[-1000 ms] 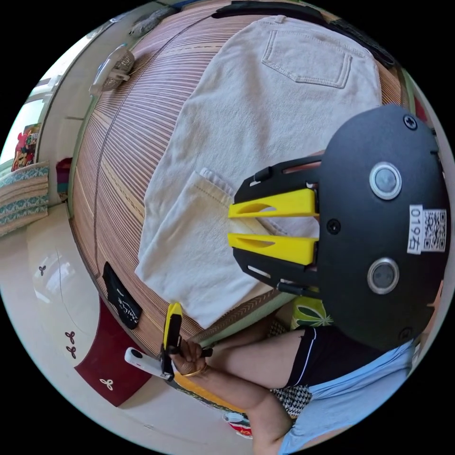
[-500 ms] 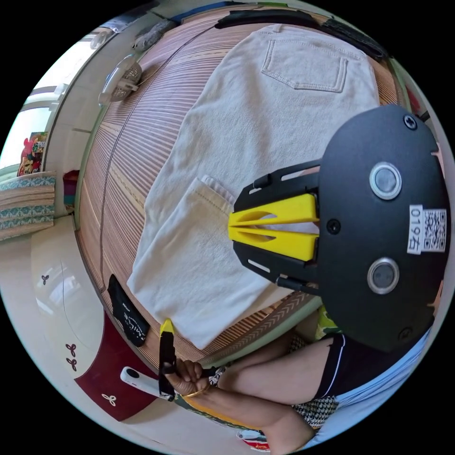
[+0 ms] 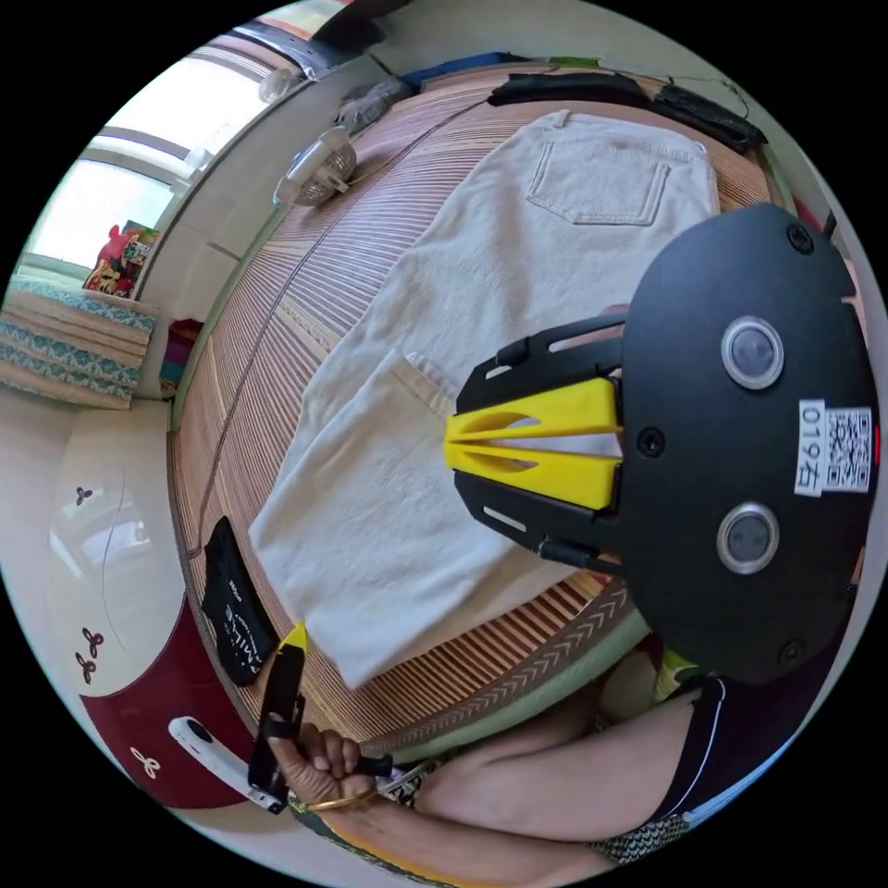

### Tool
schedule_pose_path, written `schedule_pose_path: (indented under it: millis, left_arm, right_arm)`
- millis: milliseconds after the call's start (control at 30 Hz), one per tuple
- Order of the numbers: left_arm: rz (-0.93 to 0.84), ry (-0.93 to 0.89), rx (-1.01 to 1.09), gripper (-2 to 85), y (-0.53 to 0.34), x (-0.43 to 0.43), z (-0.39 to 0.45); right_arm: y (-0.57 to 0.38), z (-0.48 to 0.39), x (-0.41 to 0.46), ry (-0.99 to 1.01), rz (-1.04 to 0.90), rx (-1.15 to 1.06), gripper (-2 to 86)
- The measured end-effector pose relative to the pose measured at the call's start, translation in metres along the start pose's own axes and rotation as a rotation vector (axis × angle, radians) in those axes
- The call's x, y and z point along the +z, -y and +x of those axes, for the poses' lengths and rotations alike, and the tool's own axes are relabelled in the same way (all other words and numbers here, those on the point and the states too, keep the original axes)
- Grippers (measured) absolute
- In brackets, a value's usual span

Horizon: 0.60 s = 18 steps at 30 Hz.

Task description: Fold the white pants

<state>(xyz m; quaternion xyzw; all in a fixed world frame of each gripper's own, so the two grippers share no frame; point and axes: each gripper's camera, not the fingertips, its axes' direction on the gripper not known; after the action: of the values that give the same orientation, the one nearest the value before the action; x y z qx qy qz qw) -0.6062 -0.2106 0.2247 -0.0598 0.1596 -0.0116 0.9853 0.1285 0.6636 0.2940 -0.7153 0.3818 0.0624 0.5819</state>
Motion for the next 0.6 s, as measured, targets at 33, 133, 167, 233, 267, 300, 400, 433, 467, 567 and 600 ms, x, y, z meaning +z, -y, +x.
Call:
schedule_pose_path:
  millis: [33,133,167,233,267,300,400,433,467,567,600]
  left_arm:
    - [0.062,0.009,0.017,1.1,-0.012,-0.012,0.009]
    - [0.124,-0.018,0.117,1.2,-0.038,-0.016,0.04]
    - [0.084,0.008,0.141,1.1,-0.044,-0.007,0.052]
    - [0.074,0.07,0.166,1.1,-0.055,-0.001,0.069]
    - [0.075,0.099,0.194,1.0,-0.063,0.002,0.08]
    - [0.067,0.115,0.205,1.0,-0.066,0.005,0.084]
    - [-0.068,0.187,0.257,0.9,-0.081,0.032,0.102]
    - [-0.081,0.207,0.279,0.8,-0.089,0.039,0.108]
    - [-0.073,0.213,0.295,0.8,-0.097,0.04,0.116]
    - [0.032,0.25,0.376,0.8,-0.133,0.022,0.141]
    - [0.061,0.265,0.414,0.9,-0.144,0.017,0.148]
  right_arm:
    - [-0.007,-0.004,-0.012,0.026,0.053,0.021,-0.5]
    - [-0.02,-0.023,-0.026,0.081,0.129,0.031,2.9]
    - [-0.023,-0.033,-0.026,0.091,0.116,0.025,5.3]
    - [-0.029,-0.045,-0.027,0.103,0.104,0.011,7.8]
    - [-0.035,-0.051,-0.028,0.091,0.104,0.01,8.1]
    - [-0.038,-0.054,-0.028,0.081,0.105,0.007,7.9]
    - [-0.053,-0.057,-0.022,0.083,0.073,0.009,7.2]
    - [-0.058,-0.055,-0.023,0.11,0.083,0.021,6.9]
    - [-0.061,-0.054,-0.026,0.122,0.086,0.027,6.7]
    - [-0.069,-0.06,-0.049,0.107,0.137,0.011,6.4]
    - [-0.073,-0.062,-0.055,0.094,0.162,0.006,6.0]
